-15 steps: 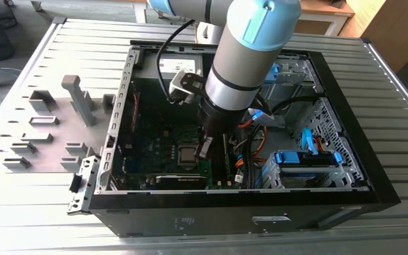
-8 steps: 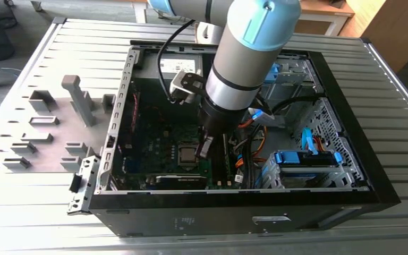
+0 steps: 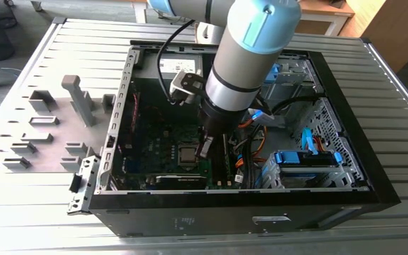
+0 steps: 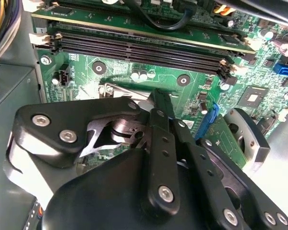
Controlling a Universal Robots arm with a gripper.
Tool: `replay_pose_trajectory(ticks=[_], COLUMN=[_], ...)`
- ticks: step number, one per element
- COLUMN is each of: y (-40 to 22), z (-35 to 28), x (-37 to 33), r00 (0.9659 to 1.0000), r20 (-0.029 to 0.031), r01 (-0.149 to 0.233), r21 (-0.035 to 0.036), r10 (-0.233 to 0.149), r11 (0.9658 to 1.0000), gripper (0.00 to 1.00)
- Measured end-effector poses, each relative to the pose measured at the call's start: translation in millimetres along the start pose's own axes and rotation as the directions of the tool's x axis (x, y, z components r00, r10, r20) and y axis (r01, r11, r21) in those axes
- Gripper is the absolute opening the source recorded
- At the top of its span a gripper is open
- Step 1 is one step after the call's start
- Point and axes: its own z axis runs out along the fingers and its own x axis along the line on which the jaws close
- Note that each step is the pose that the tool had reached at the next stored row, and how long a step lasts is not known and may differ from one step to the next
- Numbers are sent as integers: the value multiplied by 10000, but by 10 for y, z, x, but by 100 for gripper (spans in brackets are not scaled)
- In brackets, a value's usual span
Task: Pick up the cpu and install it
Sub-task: 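Install the first cpu locking lever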
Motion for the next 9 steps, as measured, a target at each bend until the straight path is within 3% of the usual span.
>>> replay_pose_trajectory(ticks=[9], y=[11], z=[21], x=[3], r00=[10000], r20=[15], r01=[1], r21=[14], r10=[-1], r11=[10000], gripper=[11])
